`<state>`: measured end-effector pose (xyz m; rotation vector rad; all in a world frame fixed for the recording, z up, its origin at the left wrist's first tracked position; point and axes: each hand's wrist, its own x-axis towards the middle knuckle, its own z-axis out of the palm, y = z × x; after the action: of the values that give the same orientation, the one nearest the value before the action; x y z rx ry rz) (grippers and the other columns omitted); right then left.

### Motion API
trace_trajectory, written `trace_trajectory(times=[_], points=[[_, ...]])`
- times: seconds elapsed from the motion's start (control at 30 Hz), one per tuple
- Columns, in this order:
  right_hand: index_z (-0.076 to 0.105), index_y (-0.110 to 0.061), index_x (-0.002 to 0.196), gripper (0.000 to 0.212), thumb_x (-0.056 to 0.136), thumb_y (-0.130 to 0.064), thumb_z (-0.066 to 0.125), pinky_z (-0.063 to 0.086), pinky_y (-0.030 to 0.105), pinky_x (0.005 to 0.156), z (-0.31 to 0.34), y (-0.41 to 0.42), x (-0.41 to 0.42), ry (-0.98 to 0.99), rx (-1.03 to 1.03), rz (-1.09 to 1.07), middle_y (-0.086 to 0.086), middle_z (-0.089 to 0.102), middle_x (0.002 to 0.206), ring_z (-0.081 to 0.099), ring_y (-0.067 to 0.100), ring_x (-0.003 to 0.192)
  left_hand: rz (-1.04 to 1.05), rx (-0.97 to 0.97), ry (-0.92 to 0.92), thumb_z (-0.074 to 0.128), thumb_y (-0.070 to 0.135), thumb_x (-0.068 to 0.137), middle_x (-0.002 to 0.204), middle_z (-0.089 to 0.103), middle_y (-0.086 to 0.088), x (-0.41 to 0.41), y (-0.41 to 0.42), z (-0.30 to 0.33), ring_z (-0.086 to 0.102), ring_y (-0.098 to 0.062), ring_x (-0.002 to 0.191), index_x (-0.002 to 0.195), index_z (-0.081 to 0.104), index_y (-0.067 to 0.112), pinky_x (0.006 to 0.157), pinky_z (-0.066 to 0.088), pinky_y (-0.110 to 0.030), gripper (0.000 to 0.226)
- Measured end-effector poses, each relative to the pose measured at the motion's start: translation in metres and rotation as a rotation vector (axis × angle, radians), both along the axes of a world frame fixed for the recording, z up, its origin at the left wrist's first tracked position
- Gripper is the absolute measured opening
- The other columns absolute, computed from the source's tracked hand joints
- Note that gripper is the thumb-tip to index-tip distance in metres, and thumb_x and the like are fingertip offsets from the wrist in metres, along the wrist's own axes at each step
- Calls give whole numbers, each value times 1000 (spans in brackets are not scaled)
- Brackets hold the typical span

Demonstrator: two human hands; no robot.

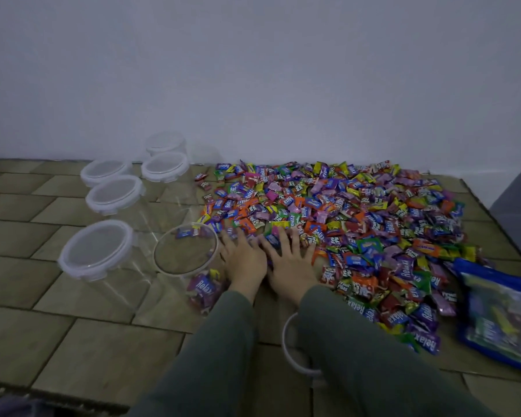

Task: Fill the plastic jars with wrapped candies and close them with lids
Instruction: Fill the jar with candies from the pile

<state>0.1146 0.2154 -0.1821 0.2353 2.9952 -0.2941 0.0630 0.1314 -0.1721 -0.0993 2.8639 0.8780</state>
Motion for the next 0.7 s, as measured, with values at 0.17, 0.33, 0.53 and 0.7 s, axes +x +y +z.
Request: trace_trajectory(times=[0.17,0.33,0.53,0.7], points=[[-9,-37,152,59,102,-47,21,-5,66,110,5,17,-10,17,46,-36,10,-19,159,-21,37,144,-219,113,121,38,21,102,162,12,-7,13,-5,3,10,-24,149,149,34,14,120,15,-39,48],[9,-34,153,56,101,-41,29,-3,65,111,11,22,-5,161,6,17,6,-4,162,-12,34,147,-464,17,379,35,29,98,154,33,-14,57,-38,-4,26,-29,145,145,41,6,118,14,-34,53],[10,-39,152,53,102,-49,21,-3,64,112,-6,13,-1,127,72,111,3,-4,162,-9,34,147,-491,-137,338,16,59,88,160,21,-6,77,-49,-28,10,-28,149,152,26,18,117,24,-50,77],[11,-37,152,53,102,-48,23,2,61,113,-4,22,-2,169,52,26,4,-1,162,-3,33,148,-359,-110,234,21,52,97,163,0,-7,55,-28,-23,-4,-29,149,155,9,22,118,9,-52,66]])
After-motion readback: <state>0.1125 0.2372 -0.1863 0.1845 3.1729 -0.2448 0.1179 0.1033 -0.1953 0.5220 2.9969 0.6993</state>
